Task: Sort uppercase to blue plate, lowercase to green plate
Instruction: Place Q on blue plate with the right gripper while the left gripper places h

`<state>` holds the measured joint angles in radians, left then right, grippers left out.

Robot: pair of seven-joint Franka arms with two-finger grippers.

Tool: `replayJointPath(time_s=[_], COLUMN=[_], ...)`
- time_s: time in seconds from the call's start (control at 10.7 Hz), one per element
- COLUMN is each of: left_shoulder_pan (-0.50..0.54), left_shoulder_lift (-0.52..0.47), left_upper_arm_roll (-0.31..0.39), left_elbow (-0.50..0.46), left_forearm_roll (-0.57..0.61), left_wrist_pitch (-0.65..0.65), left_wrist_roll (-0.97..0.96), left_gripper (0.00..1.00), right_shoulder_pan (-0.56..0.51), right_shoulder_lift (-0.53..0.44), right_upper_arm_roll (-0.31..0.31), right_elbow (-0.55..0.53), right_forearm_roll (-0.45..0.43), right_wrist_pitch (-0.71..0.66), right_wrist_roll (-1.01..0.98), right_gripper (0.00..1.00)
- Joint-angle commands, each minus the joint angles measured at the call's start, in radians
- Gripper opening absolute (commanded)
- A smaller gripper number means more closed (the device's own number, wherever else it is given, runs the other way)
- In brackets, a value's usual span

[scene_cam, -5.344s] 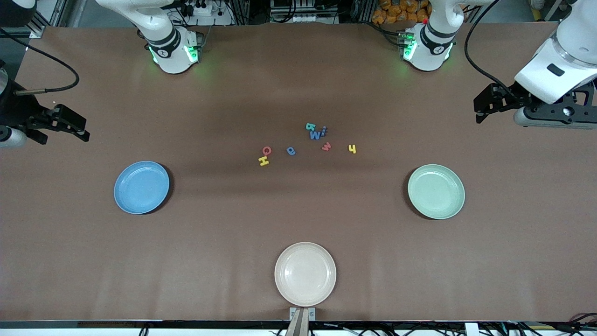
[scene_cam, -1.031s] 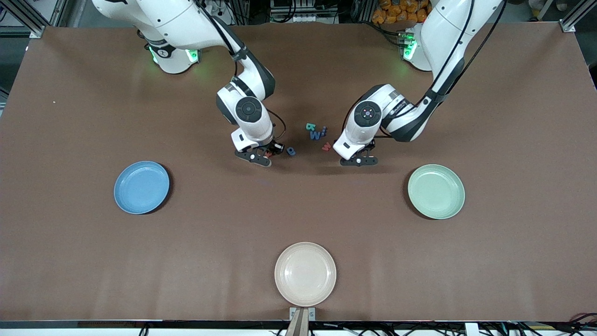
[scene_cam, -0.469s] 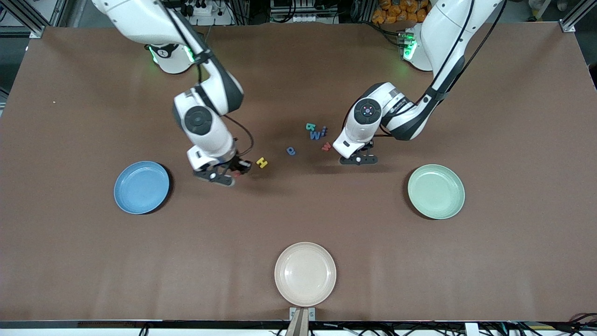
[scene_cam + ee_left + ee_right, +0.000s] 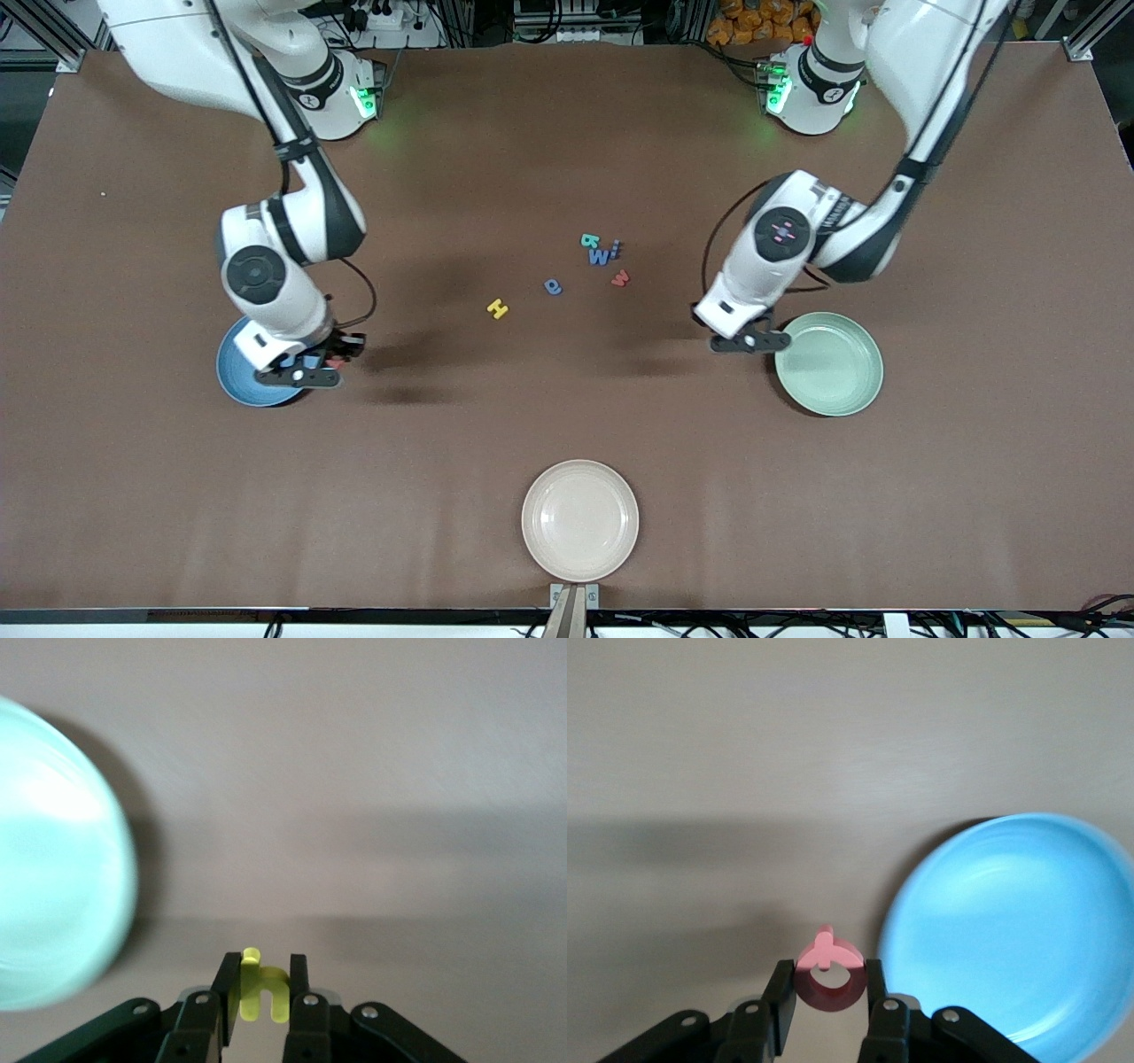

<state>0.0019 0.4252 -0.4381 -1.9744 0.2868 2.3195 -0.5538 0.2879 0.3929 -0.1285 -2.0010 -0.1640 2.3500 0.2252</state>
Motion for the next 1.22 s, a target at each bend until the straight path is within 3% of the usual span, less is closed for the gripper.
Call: replayJointPath(time_s=[0.0, 0.09, 0.19, 0.28, 0.47, 0.56, 0.66, 0.94, 1.12], left_shoulder_pan=[0.085, 0.124, 0.142, 0.144, 0.147, 0.145, 0.145, 0.063, 0.037], left_shoulder_lift=[0.010, 0.024, 0.045, 0.064, 0.101, 0.116, 0.116, 0.046, 0.021], left_upper_arm_roll=[-0.001, 0.015, 0.045, 0.055, 0.076, 0.085, 0.085, 0.070, -0.037], left_elbow=[0.097, 0.095, 0.095, 0.095, 0.097, 0.098, 0.098, 0.094, 0.095], left_forearm_roll=[-0.009, -0.009, -0.015, -0.017, 0.006, 0.053, 0.083, 0.068, 0.063], left_wrist_pitch=[-0.110, -0.111, -0.103, -0.095, -0.059, -0.027, -0.020, -0.072, -0.106], left_wrist_roll=[0.264, 0.399, 0.490, 0.521, 0.534, 0.555, 0.560, 0.490, 0.413], left_gripper=[0.00, 0.00, 0.00, 0.00, 0.00, 0.23, 0.99, 1.00, 1.00], right_shoulder_pan=[-0.012, -0.022, -0.029, -0.030, -0.027, -0.027, -0.026, 0.022, 0.121], right_shoulder_lift=[-0.031, -0.032, -0.032, -0.032, -0.031, -0.031, -0.031, -0.026, -0.019], right_upper_arm_roll=[-0.092, -0.101, -0.102, -0.102, -0.102, -0.102, -0.100, -0.057, -0.051], right_elbow=[-0.015, -0.015, -0.013, -0.013, -0.013, -0.015, -0.015, -0.005, 0.007], right_forearm_roll=[-0.022, -0.020, -0.020, -0.019, -0.019, -0.019, -0.017, 0.047, 0.054], right_wrist_pitch=[-0.024, -0.026, -0.038, -0.040, -0.054, -0.054, -0.054, -0.063, -0.063], right_wrist_roll=[-0.223, -0.262, -0.265, -0.264, -0.262, -0.261, -0.256, -0.100, 0.100], right_gripper=[0.00, 0.00, 0.33, 0.99, 1.00, 1.00, 1.00, 1.00, 1.00])
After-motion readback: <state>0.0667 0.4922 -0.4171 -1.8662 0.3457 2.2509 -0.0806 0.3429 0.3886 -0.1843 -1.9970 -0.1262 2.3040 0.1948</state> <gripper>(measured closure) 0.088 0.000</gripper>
